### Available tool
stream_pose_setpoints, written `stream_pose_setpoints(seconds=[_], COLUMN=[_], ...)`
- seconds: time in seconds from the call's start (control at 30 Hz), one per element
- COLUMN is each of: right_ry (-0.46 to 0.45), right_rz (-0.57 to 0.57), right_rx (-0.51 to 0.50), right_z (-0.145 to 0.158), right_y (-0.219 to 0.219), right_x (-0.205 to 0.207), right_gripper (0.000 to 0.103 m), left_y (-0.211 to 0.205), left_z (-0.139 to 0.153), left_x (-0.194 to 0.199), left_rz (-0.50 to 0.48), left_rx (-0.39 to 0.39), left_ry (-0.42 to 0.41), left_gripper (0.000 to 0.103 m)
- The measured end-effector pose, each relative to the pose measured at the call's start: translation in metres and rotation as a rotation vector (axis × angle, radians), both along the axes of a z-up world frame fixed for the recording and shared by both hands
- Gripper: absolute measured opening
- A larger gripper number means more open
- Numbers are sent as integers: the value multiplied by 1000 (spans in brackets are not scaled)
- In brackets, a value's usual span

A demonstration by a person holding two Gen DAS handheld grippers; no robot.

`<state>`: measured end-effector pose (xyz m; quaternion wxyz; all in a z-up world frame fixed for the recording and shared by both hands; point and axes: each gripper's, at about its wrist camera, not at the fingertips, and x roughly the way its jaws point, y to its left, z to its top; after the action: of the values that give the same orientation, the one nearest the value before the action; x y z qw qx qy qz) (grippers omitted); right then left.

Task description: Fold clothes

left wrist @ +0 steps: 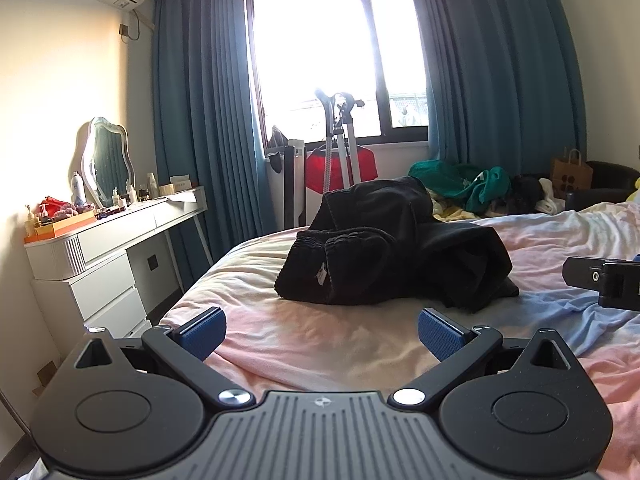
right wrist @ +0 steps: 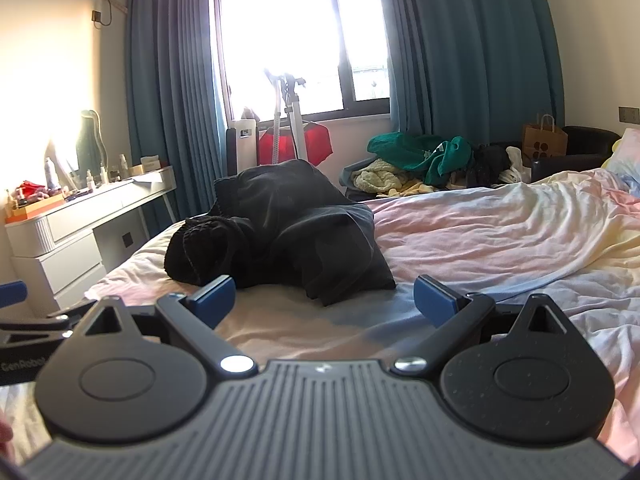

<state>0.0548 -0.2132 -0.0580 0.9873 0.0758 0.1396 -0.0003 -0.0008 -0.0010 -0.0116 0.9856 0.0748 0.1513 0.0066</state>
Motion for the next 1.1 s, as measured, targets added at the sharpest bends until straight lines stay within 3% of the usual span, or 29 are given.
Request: stream_pose_setpoints(seconds=[0.37, 0.73, 0.83, 0.93, 1.1], right_ry=[-2, 8, -4, -28, -73], right_rz=[-32, -33, -28, -19, -20], right_rx=[-18, 55, 45, 34, 49], right_z=[1, 6, 9, 13, 18], right_y=[-1, -15, -15, -15, -22], right_x=[0, 1, -1, -6, -11], right_gripper=[98, 98, 98, 98, 98], left_y=[7, 1, 3, -7, -21], left_z=[-7, -10, -7, -2, 22], left_x=[7, 1, 0, 0, 5], left_rz=[21, -13, -6, -32, -78], left_rx=[-27, -32, -45, 8, -8], left_ry=[27, 9, -9, -7, -36], left_gripper=[103, 103, 103, 103, 103])
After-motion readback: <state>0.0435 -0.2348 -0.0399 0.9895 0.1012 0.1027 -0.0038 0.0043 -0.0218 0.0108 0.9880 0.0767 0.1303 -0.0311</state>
